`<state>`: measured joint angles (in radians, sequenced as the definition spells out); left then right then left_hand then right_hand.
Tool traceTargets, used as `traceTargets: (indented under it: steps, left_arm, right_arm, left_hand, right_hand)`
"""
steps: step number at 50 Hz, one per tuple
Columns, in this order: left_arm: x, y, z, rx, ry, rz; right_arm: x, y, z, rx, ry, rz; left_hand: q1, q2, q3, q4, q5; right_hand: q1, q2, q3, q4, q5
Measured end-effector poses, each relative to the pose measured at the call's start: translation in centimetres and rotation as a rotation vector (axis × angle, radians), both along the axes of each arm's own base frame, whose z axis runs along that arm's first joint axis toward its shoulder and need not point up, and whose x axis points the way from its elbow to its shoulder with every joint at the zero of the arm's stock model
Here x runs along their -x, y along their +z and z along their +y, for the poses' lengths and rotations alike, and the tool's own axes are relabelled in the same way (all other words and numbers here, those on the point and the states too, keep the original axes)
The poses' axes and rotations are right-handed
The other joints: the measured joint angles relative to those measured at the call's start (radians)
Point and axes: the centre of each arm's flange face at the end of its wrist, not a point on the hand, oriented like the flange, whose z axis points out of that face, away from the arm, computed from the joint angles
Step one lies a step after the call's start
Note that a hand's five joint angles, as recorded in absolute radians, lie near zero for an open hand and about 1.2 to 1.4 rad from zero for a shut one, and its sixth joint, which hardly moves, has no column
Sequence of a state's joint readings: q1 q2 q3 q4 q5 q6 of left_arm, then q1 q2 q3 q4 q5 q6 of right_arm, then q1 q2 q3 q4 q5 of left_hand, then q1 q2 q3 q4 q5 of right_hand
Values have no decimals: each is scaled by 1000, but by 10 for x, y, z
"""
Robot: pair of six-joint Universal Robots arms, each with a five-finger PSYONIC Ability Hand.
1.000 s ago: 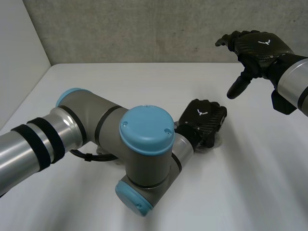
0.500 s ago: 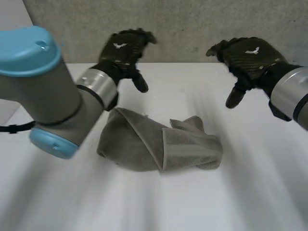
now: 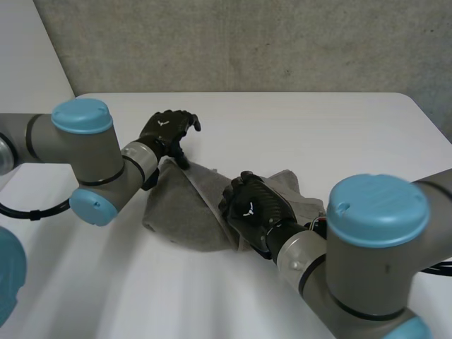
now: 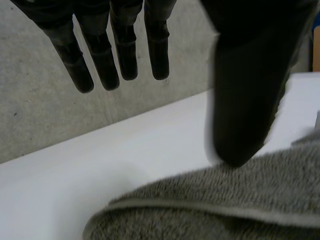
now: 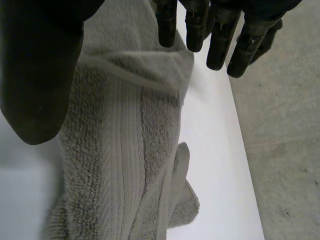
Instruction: Fold the towel.
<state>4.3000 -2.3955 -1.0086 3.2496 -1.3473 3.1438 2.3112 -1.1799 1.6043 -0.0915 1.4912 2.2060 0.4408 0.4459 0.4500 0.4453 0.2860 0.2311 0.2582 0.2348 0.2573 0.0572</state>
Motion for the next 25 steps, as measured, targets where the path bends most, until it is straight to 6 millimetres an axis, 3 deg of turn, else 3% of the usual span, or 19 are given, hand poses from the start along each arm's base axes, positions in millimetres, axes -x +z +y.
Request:
traceTargets:
  steps: [11,15,20,25]
  left_arm:
    - [-3,-31,-5,57,-27,-210]
    - [-5,-34,-4,61,-32,-250]
    - [-7,-35,-4,53,-28,-268]
    - [-9,-36,-5,50,-20,-268]
  right_arm:
    - [-6,-35,-12,-12,-24,19]
    - [-6,-42,-12,-30,-20,31]
    - [-7,-44,-14,-36,-23,30]
    - [-7,-37,-17,-28,-30,13]
  left_hand:
    - [1,2,0,0,4]
    - [1,2,0,0,4]
    - [1,2,0,0,4]
    - [1,2,0,0,4]
  right_hand:
    - [10,2,5,0,5]
    - [130,97,116,91,129]
    - [578,547,561,541,569]
    - [828,829,850,834,866]
